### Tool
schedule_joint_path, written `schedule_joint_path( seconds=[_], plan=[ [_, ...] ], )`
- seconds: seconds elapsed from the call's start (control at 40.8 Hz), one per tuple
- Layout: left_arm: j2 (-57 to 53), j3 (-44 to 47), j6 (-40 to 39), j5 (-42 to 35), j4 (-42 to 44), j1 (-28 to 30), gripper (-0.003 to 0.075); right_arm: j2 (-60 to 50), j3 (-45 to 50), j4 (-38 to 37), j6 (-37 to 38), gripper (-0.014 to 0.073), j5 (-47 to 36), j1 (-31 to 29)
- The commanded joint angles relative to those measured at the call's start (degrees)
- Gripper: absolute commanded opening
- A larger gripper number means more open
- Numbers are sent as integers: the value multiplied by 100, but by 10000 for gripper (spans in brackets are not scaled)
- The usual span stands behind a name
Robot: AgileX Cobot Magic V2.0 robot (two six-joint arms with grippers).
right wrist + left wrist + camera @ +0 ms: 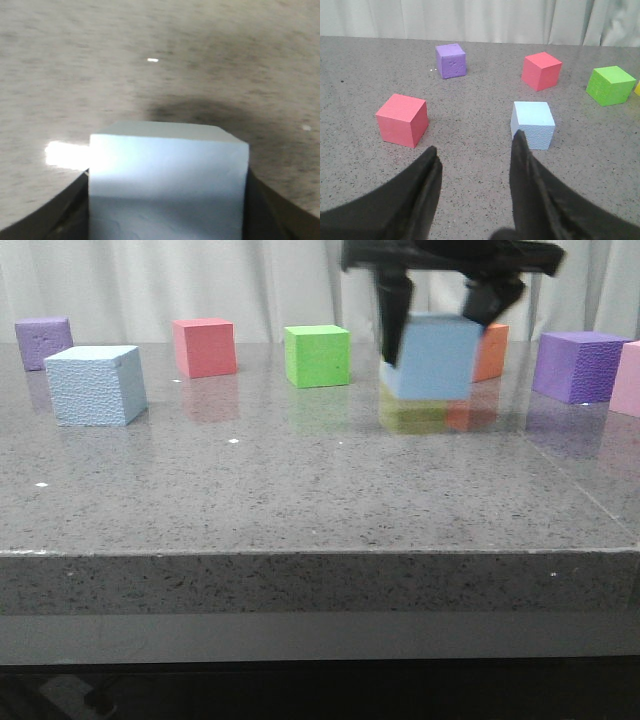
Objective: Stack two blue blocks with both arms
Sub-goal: 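Close the right gripper on the light-blue cube and lift it, then carry the cube toward the table centre, set it down, release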
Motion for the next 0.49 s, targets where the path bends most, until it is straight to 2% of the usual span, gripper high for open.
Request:
schedule_joint_path(
  seconds=[0.0, 0.245, 0.466],
  plan=[
    [67, -155, -9, -470, 0, 4, 311, -269, -490, -186, 342, 352, -10, 287],
    [67, -155, -9, -470, 0, 4, 310, 284, -1409, -1046, 1204, 352, 661, 939],
    [67, -155, -9, -470, 0, 4, 311, 696, -1527, -1013, 1331, 352, 562, 1068]
  ],
)
